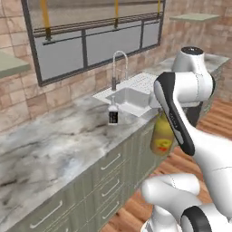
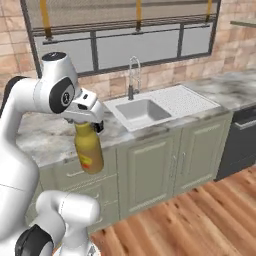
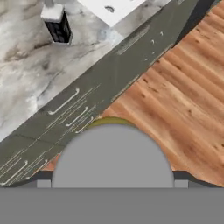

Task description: Place the drinks on the dining counter in a tight cluster.

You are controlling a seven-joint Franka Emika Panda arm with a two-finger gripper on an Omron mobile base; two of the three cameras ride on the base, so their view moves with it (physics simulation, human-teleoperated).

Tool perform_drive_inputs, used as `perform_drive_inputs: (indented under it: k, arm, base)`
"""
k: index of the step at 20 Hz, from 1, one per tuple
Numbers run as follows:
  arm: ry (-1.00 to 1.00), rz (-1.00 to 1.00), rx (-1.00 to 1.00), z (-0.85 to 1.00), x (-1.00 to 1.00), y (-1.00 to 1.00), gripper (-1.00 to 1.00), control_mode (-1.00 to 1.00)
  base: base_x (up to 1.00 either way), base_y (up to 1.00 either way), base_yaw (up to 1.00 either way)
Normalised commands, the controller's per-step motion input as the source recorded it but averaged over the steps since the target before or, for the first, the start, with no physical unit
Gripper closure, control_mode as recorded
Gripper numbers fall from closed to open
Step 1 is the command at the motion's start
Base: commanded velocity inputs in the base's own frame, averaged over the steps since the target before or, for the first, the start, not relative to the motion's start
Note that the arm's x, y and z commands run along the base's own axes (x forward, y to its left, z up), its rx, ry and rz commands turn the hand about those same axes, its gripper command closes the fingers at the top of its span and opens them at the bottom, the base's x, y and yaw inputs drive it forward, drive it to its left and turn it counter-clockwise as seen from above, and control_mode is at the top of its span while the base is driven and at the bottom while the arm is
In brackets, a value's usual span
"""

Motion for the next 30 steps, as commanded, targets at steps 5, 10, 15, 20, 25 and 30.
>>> perform_drive_inputs:
  k: [5, 10, 15, 20, 25, 30]
  arm:
    - [0.0, 0.0, 0.0, 0.0, 0.0, 0.0, 1.0, 1.0]
    - [0.0, 0.0, 0.0, 0.0, 0.0, 0.0, 1.0, 1.0]
    - [0.0, 0.0, 0.0, 0.0, 0.0, 0.0, 1.0, 1.0]
    - [0.0, 0.0, 0.0, 0.0, 0.0, 0.0, 1.0, 1.0]
    - [0.0, 0.0, 0.0, 0.0, 0.0, 0.0, 1.0, 1.0]
    - [0.0, 0.0, 0.0, 0.0, 0.0, 0.0, 1.0, 1.0]
  base:
    - [0.02, 0.0, -0.97]
    - [0.73, -0.02, -0.67]
    - [1.0, -0.17, -0.46]
    - [0.9, 0.0, -0.64]
    - [0.8, 0.53, -0.79]
    - [1.0, 0.76, -0.64]
